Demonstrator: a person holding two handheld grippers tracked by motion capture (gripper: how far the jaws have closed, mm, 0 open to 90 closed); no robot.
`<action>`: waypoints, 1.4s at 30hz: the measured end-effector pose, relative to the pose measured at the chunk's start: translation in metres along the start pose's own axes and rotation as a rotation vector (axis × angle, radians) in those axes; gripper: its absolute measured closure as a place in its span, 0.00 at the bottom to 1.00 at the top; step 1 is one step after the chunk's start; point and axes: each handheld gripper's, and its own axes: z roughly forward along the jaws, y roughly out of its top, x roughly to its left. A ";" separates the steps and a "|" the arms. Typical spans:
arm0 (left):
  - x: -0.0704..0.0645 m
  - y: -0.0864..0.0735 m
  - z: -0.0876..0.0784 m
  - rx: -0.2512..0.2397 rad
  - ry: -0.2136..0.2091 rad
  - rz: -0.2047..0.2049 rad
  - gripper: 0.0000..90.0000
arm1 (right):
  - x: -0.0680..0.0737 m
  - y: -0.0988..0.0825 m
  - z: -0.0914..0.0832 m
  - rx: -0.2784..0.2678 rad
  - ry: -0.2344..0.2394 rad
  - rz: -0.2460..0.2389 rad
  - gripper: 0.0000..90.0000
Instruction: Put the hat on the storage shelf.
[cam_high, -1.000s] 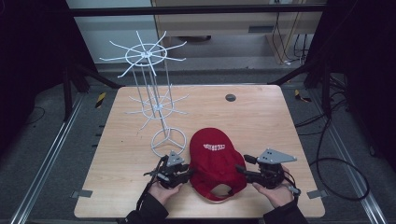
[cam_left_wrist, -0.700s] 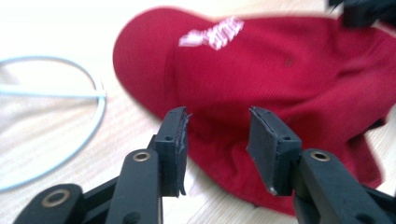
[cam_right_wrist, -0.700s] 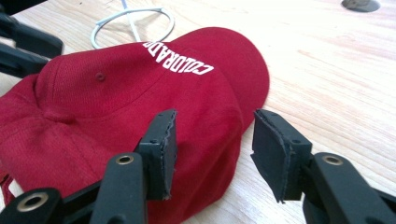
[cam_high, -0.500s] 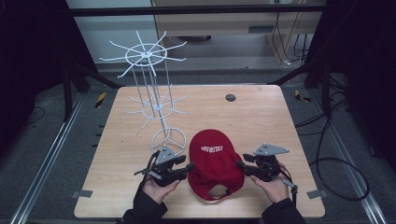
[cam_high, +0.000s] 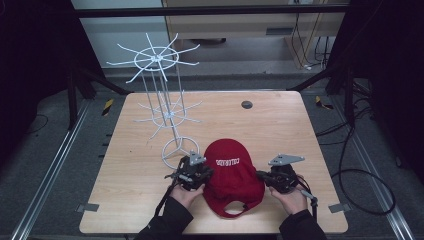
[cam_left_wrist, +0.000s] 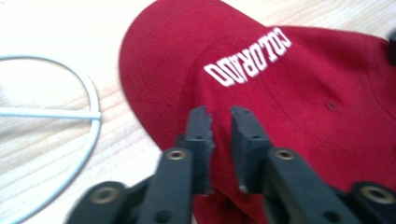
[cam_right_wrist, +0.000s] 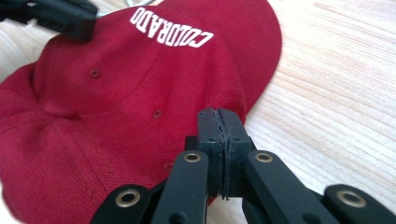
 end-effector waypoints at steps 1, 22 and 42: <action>0.001 0.001 0.002 -0.005 -0.003 -0.002 0.94 | 0.001 -0.001 -0.002 0.005 0.005 0.002 0.99; -0.007 0.036 0.024 -0.095 -0.072 0.028 0.83 | 0.020 -0.025 -0.011 0.023 0.096 -0.038 0.95; -0.023 -0.010 -0.014 -0.025 -0.090 -0.013 0.53 | -0.018 0.009 0.025 -0.022 -0.056 -0.010 0.73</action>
